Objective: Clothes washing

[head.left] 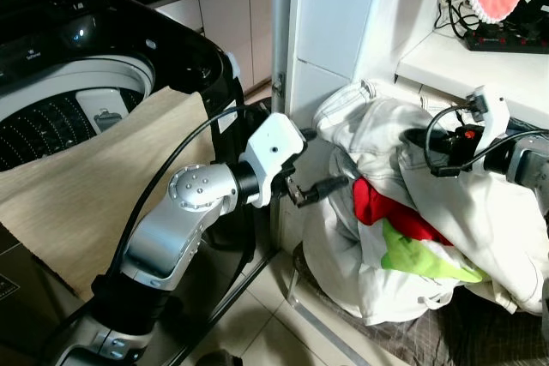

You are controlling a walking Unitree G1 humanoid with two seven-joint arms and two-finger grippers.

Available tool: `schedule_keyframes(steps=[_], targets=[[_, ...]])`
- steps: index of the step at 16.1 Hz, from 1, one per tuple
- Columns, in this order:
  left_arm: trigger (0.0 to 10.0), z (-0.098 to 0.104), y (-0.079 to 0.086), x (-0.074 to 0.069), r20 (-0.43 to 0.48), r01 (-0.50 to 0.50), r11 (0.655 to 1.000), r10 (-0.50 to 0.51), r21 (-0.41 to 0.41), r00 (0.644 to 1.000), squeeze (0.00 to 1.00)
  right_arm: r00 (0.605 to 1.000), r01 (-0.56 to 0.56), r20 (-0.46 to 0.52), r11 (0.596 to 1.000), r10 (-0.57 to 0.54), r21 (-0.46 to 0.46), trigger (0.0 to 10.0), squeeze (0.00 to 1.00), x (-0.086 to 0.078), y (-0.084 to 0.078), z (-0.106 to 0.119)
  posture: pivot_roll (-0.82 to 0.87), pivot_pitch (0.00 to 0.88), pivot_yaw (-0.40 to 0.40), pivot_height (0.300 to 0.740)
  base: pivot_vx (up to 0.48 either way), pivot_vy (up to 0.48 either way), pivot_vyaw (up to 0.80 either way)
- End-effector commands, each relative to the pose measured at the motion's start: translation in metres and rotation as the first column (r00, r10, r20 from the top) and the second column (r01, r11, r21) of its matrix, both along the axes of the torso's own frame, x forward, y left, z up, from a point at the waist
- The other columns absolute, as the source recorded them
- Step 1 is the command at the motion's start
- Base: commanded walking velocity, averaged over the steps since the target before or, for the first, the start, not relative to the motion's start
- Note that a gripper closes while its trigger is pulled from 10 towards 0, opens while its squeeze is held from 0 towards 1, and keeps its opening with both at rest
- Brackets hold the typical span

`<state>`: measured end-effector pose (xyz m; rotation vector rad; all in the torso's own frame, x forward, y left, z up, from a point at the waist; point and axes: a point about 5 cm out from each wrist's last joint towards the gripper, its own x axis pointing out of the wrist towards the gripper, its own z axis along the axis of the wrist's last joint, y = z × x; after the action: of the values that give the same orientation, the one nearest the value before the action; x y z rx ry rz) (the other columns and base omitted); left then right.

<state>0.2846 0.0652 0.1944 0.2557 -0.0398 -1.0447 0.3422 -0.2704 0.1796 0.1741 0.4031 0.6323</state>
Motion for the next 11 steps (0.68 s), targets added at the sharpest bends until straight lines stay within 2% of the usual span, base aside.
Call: schedule_keyframes(steps=[1, 2, 3, 4, 6, 9, 11], targets=[[10.0, 0.006, 0.001, 0.004, 0.036, -0.025, 1.0, 0.025, -0.006, 0.999, 0.0, 0.997, -0.037, 0.069, 0.997, 0.032, 0.073, 0.0, 0.0, 0.0, 0.006, 0.017, -0.07, 0.0, 0.028, 0.74, 0.0, 0.0, 0.0], [10.0, 0.013, 0.001, 0.008, 0.041, -0.055, 0.997, 0.058, -0.061, 0.998, 0.0, 0.987, -0.086, 0.15, 0.979, 0.058, 0.186, 0.0, 0.0, -0.005, 0.013, 0.039, -0.07, 0.0, 0.026, 0.74, 0.0, 0.0, 0.0], [10.0, 0.016, 0.0, 0.01, 0.04, -0.063, 0.994, 0.067, -0.085, 0.997, 0.11, 0.982, -0.107, 0.177, 0.971, 0.07, 0.214, 0.0, 0.0, -0.006, 0.015, 0.047, -0.07, 0.0, 0.026, 0.74, 0.0, 0.0, 0.0], [10.0, 0.022, -0.001, 0.012, 0.041, -0.07, 0.99, 0.076, -0.125, 0.996, 1.0, 0.972, -0.141, 0.215, 0.961, 0.09, 0.237, 0.0, 0.0, -0.01, 0.02, 0.058, -0.07, 0.0, 0.026, 0.74, 0.0, 0.0, 0.0], [10.0, 0.034, -0.009, 0.015, 0.066, -0.054, 0.981, 0.067, -0.188, 0.996, 1.0, 0.948, -0.214, 0.289, 0.942, 0.136, 0.259, 0.0, 0.0, -0.019, 0.035, 0.08, -0.07, 0.0, 0.025, 0.74, 0.0, 0.0, 0.0], [10.0, 0.037, -0.02, 0.016, 0.078, -0.029, 0.981, 0.045, -0.193, 0.996, 1.0, 0.932, -0.255, 0.327, 0.925, 0.158, 0.281, 0.0, 0.0, -0.027, 0.045, 0.094, -0.07, 0.0, 0.027, 0.74, 0.0, 0.0, 0.0], [10.0, 0.043, -0.03, 0.017, 0.087, -0.011, 0.974, 0.031, -0.225, 0.996, 1.0, 0.914, -0.306, 0.356, 0.908, 0.195, 0.287, 0.0, 0.0, -0.034, 0.054, 0.103, -0.07, 0.0, 0.029, 0.74, 0.0, 0.0, 0.0]])
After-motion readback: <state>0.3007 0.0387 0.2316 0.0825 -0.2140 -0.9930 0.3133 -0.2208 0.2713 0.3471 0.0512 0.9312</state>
